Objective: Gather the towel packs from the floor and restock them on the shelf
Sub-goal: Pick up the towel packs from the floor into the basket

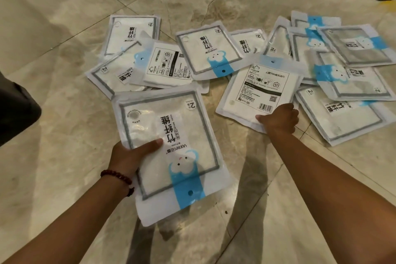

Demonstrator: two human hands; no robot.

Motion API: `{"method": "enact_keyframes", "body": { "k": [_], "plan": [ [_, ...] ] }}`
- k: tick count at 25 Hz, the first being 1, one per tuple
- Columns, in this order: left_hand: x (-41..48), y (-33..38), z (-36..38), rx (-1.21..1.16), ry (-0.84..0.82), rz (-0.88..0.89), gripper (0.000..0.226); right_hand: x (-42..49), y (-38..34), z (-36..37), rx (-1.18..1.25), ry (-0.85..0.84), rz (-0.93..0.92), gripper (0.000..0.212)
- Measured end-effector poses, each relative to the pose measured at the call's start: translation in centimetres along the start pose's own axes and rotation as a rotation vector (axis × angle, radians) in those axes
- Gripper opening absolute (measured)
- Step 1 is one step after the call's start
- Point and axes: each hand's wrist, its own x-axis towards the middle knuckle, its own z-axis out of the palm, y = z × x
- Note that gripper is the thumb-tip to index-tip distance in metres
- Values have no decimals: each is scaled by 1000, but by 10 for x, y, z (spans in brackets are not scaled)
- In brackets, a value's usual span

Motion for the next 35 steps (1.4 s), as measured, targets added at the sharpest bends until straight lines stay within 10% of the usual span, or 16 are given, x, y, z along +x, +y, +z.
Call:
{"method": "enact_keyframes", "body": {
  "k": [11, 19, 29, 35],
  "plan": [
    [1, -1, -4, -19, 97, -20, 22, -75, 23, -45, 686, 159, -180, 33],
    [-6, 6, -4, -55, 68, -96, 28, -119, 6, -50, 670, -526, -484, 36],
    [-5, 12, -23, -187, 10, 2, 26, -159, -37, 1, 278, -812, -692, 30],
    [11, 22, -36, -209, 81, 53, 24, -102, -71, 25, 367, -449, -576, 25]
  ]
}}
